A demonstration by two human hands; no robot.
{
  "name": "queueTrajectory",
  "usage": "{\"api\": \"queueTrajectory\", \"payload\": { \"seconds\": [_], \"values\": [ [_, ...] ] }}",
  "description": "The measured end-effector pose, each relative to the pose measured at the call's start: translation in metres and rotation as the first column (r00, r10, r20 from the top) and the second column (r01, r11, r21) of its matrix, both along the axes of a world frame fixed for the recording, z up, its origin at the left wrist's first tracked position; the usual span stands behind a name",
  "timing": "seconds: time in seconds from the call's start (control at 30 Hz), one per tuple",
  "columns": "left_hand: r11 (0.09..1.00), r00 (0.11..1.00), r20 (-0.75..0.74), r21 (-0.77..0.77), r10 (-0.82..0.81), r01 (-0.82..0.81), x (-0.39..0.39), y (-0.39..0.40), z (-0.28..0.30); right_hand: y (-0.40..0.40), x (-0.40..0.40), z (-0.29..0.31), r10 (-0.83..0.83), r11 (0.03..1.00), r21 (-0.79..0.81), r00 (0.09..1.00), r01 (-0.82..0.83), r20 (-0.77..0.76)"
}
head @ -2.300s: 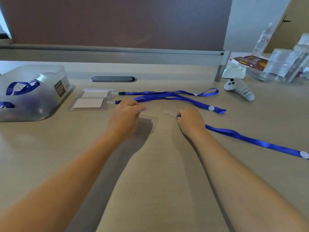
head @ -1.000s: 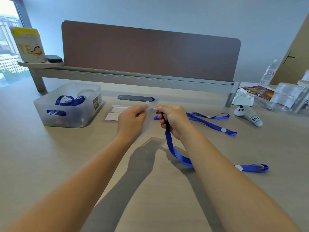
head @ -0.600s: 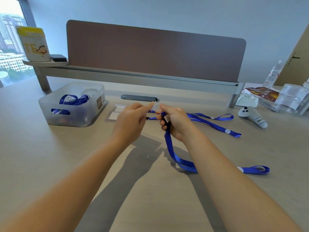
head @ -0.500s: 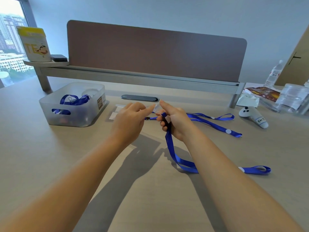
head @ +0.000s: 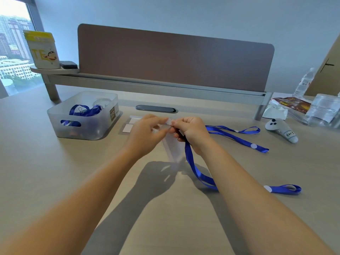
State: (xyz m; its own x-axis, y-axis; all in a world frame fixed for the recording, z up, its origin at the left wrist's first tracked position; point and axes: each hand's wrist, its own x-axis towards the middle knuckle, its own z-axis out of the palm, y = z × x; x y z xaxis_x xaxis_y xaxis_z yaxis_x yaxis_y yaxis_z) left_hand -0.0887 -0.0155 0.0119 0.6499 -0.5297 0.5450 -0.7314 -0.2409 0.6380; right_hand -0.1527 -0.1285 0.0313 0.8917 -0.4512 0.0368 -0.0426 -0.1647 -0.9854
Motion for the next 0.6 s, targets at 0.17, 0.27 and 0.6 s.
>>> {"api": "queueTrajectory", "payload": {
  "seconds": [0.17, 0.27, 0.6],
  "values": [
    [0.993, 0.950, -0.312, -0.119, -0.028, -0.010, 0.000, -0.002, 0.015, 0.003, 0.002, 0.002, 0.033, 0.992, -0.122, 0.999, -0.028, 0.041],
    [0.996, 0.920, -0.392, -0.084, -0.021, -0.013, 0.003, -0.002, 0.020, 0.005, 0.002, 0.003, 0.063, 0.986, -0.155, 0.997, -0.055, 0.047],
    [0.997, 0.884, -0.462, -0.011, -0.076, 0.080, 0.006, 0.003, 0.032, 0.007, 0.003, 0.000, 0.063, 0.991, -0.125, 0.993, -0.050, 0.104]
  ]
}}
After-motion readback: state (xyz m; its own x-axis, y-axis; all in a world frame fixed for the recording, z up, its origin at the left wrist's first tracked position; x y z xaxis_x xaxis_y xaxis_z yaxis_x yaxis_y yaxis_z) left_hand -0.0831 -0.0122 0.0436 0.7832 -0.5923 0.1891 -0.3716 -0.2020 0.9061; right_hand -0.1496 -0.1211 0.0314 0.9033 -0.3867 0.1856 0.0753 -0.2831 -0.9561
